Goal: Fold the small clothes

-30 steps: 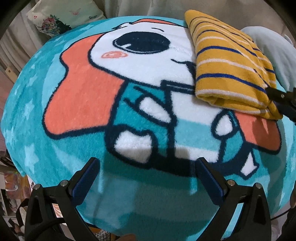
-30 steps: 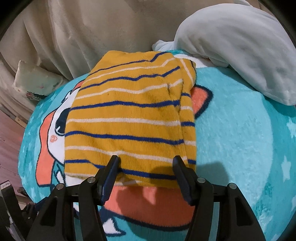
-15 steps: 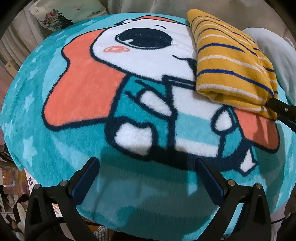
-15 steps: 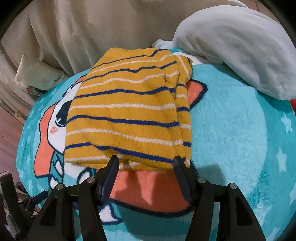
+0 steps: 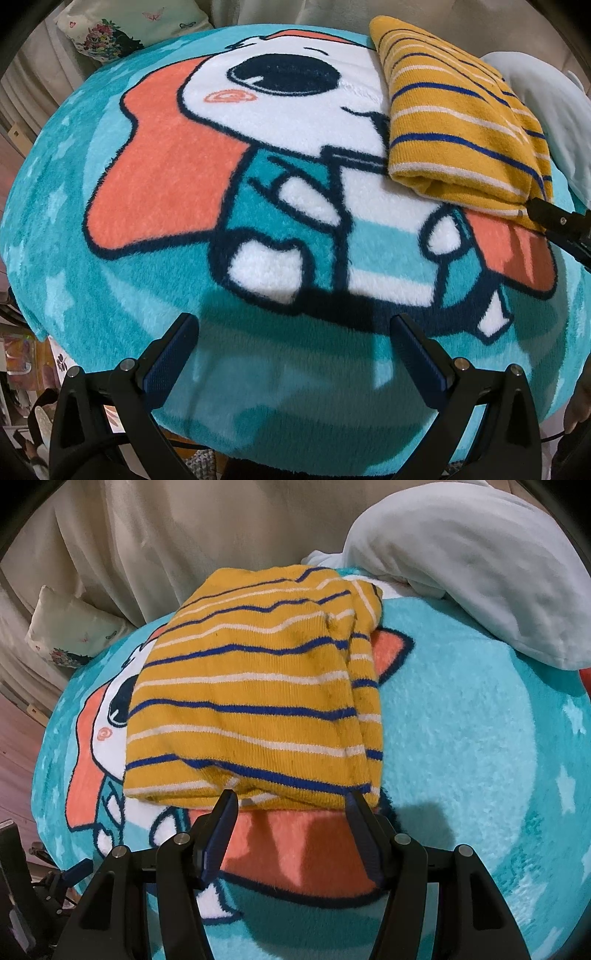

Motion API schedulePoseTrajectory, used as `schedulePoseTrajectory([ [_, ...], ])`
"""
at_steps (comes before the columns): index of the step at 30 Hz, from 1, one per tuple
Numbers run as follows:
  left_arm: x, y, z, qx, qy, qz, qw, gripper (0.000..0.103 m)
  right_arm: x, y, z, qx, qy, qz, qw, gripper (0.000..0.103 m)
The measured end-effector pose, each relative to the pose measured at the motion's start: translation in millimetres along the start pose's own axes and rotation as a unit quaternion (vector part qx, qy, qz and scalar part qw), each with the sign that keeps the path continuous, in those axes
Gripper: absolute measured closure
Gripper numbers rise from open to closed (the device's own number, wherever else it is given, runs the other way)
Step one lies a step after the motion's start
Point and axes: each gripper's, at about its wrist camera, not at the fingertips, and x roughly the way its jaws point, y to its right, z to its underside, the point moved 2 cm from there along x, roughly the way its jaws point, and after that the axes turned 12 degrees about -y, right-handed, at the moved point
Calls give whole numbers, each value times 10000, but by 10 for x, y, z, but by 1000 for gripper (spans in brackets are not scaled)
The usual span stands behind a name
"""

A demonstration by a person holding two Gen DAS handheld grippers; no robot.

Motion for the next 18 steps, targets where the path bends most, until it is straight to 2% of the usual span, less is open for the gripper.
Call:
schedulePoseTrajectory([
  [7,-14,-11,-7,2,-14,32,10000,0,112,25,25,60,-205,9,9998,37],
  [9,-120,-40,-14,-17,81,254,9996,10,129,58,38,116,-226,-27,9997,37],
  [11,-338,-100,-44,-64,386,552,9977,10,41,83,58,99,-159,-122,9998,37],
  [15,-691,-233,-251,-195,959,819,9918,10,-340,243,45,274,373,-413,9981,37],
  [18,-720,-264,-590,-203,806,1149,9899,10,-592,370,-198,384,788,-504,9949,31],
])
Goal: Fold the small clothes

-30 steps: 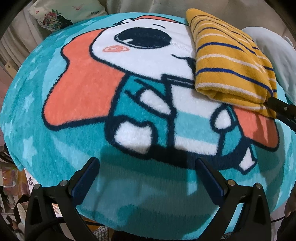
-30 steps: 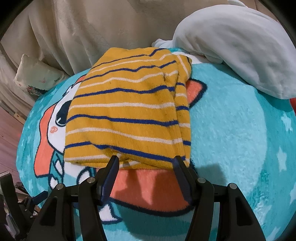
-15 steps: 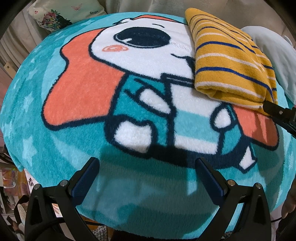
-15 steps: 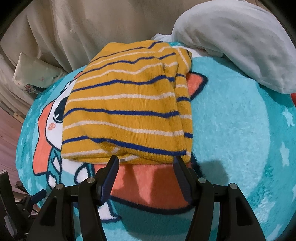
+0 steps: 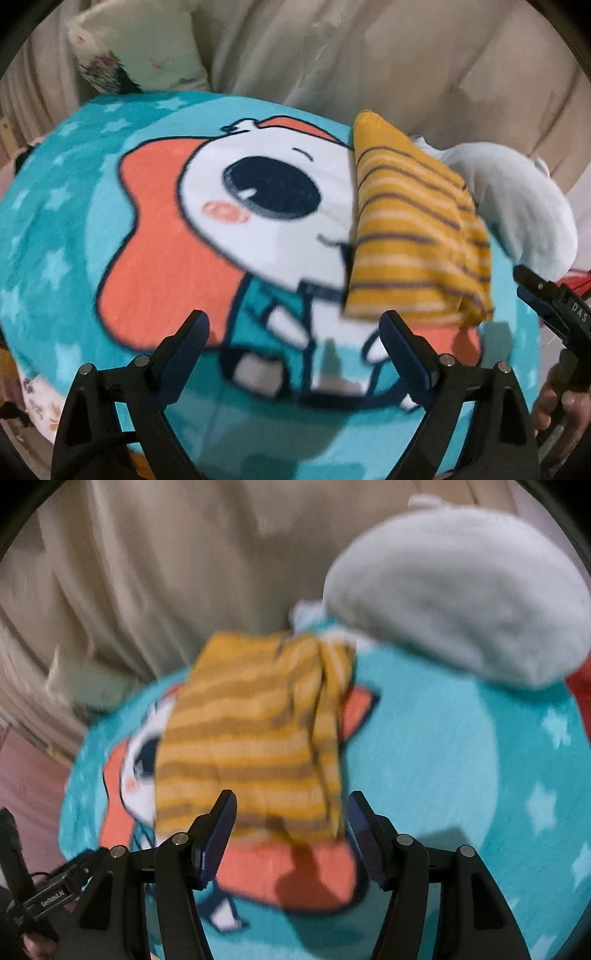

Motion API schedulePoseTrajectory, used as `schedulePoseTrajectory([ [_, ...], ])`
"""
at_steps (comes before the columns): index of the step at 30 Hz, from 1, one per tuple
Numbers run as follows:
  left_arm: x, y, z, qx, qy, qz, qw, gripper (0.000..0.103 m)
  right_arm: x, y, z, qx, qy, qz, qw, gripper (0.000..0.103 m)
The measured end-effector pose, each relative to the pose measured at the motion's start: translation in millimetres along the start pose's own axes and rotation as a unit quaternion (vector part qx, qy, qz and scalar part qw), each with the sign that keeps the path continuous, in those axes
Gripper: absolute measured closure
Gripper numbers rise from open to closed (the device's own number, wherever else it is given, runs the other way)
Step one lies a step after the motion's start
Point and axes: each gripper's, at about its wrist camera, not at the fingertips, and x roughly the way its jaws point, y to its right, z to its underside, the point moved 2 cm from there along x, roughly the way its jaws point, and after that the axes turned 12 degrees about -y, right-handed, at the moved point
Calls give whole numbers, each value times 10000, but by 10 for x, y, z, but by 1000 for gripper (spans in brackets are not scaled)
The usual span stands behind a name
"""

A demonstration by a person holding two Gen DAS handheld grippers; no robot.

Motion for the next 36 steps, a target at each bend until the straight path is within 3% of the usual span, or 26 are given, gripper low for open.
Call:
schedulePoseTrajectory([
  [2,59,-9,-219,-78,-52,190,9998,10,15,15,-256,46,29,-43,10000,31],
  [5,110,71,-414,46,109,-87,9999,10,151,-33,-512,106,-92,178,9997,31],
  [9,-118,237,-447,287,973,-392,9941,10,216,-184,-366,-3,-154,153,9998,31],
  [12,-352,443,-355,624,1710,-649,9811,8,252,-268,-198,-307,-166,366,9987,31],
  [15,-436,646,-341,918,1947,-641,9744,0,227,-335,-27,-474,-154,501,9975,31],
  [18,-338,805,-347,1136,1635,-396,9792,0,232,-340,57,-582,-225,707,9955,31],
  [26,171,866,-30,1145,570,-622,9898,0,369,-216,234,-547,-612,1221,9891,31],
  [36,310,774,162,902,261,-1002,9905,0,454,-232,313,-746,-791,1372,9846,31],
])
